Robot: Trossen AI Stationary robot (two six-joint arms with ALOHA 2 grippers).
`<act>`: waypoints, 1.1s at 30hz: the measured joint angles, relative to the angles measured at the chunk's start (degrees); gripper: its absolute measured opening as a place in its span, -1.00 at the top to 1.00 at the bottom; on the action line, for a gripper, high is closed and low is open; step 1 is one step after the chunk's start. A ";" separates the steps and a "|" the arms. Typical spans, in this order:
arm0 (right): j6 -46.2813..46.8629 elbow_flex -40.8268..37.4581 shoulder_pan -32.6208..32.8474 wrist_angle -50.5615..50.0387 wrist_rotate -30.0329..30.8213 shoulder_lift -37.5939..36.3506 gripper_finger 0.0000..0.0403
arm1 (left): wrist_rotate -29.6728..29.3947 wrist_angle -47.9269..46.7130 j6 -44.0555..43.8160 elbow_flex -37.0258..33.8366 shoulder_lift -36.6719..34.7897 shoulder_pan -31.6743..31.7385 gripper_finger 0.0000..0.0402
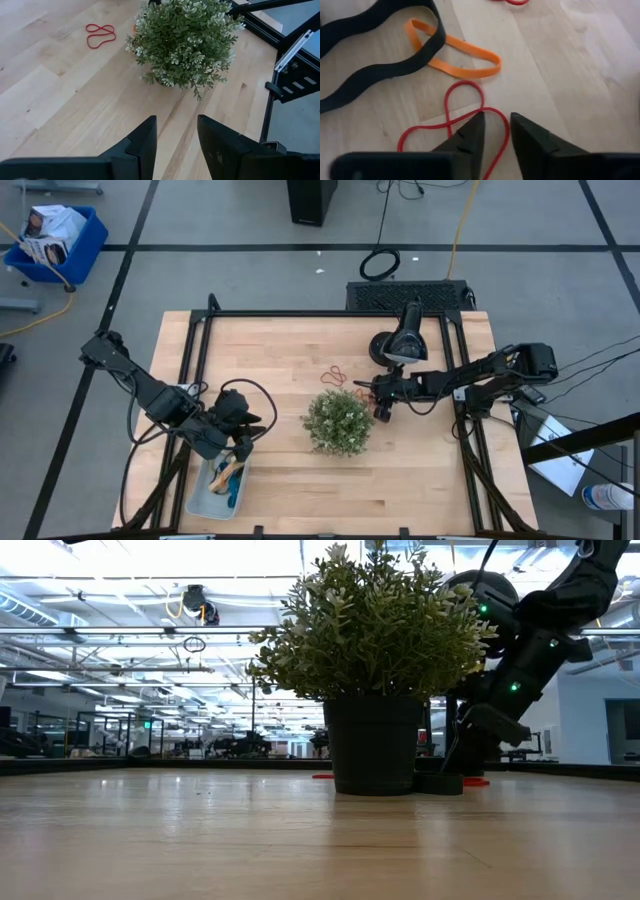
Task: Pick and place rubber bands into bin
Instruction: Put the bottom red rubber band into the blue bin
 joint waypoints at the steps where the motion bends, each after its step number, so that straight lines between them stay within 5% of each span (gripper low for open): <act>1: -0.04 0.00 0.00 -0.17 -0.23 0.00 0.60 | -0.02 0.00 0.01 0.00 0.00 0.00 0.27; 7: -1.42 -0.05 0.03 -0.54 -0.42 0.04 0.97 | -0.02 0.00 0.00 0.00 0.00 0.00 0.27; 18: -2.80 -0.32 0.07 -3.18 0.18 -4.58 1.00 | -0.02 -0.02 -0.28 0.00 -0.01 0.00 0.27; 33: -1.50 -0.31 6.27 -10.36 0.49 -28.17 1.00 | -0.02 -0.02 -0.26 0.00 0.00 0.00 0.27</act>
